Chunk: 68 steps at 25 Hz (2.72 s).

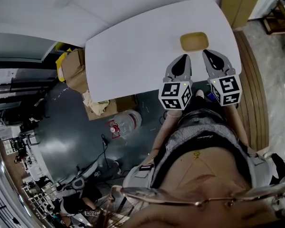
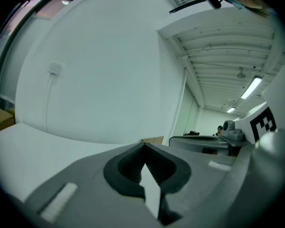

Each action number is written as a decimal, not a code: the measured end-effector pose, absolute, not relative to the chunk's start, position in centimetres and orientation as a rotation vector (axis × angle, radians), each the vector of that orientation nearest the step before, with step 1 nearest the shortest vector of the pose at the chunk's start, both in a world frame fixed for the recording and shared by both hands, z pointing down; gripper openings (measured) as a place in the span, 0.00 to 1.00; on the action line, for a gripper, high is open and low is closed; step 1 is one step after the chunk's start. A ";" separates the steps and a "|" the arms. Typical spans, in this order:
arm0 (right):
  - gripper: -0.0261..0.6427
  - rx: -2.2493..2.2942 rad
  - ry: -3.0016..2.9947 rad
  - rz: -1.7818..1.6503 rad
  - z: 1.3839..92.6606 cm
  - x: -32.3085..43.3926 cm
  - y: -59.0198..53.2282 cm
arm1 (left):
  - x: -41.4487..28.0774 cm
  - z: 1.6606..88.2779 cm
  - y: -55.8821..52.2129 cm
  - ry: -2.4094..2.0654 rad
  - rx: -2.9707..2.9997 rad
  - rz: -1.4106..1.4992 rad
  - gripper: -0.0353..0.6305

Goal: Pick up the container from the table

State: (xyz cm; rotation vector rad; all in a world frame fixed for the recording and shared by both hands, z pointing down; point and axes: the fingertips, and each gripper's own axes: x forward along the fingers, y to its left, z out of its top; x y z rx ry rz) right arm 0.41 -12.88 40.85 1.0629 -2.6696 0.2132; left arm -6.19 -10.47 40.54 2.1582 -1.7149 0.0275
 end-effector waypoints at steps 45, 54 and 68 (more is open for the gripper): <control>0.08 1.313 -2.394 0.313 47.2 -1.5 -23.6 | -12.6 46.8 -22.2 -1.477 2.242 0.217 0.05; 0.08 1.173 -2.399 0.348 49.2 -0.2 -26.9 | -13.1 48.8 -24.1 -1.582 2.096 0.240 0.05; 0.08 1.059 -2.360 0.361 53.4 2.1 -29.1 | -12.5 52.5 -24.8 -1.660 1.975 0.329 0.05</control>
